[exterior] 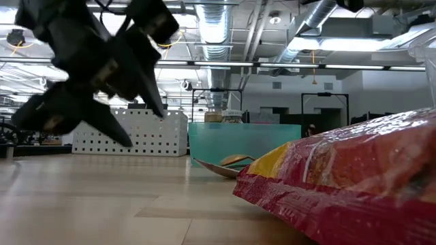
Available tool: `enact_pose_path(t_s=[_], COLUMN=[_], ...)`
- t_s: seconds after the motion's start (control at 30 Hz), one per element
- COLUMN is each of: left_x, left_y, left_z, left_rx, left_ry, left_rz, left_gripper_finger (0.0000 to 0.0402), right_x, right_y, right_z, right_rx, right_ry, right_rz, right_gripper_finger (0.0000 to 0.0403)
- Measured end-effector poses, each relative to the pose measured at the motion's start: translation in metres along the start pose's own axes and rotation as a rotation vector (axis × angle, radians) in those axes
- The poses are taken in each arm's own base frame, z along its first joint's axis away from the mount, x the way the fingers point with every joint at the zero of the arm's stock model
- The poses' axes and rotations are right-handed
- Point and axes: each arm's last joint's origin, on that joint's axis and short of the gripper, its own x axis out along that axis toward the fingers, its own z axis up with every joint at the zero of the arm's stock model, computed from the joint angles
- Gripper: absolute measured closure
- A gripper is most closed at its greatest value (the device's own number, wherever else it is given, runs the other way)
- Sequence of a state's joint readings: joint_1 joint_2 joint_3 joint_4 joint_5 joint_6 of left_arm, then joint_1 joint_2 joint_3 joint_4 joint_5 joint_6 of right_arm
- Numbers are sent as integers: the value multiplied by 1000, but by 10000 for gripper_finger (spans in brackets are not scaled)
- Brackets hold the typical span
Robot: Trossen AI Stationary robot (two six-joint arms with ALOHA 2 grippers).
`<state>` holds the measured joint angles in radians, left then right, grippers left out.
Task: Pick & Place Food Item
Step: Put the silver spoon into the transparent bin
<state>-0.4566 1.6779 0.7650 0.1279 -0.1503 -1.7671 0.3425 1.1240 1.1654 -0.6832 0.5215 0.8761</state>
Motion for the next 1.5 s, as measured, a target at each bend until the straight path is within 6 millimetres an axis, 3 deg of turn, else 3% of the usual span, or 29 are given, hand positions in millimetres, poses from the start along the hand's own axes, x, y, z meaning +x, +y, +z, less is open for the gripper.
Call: enact_pose_path(t_s=[0.33,0.53,0.7,1.5], left_x=[43,44,45,47], left_y=[8,7,7,-3], left_z=[10,28,37,31], left_rx=[-96,-95,-58,4], left_ry=[-61,-131,-72,-6], left_rz=[-104,-100,-81,-40], left_gripper_finger=[219,232,246,257], right_x=[-5,-8,-8,-8], right_y=[5,7,6,4], right_z=[-8,-12,-13,-14], right_rx=[-135,-179,-206,-240], right_ry=[26,43,50,65], right_rz=[27,37,30,14], right_gripper_finger=[223,223,223,223])
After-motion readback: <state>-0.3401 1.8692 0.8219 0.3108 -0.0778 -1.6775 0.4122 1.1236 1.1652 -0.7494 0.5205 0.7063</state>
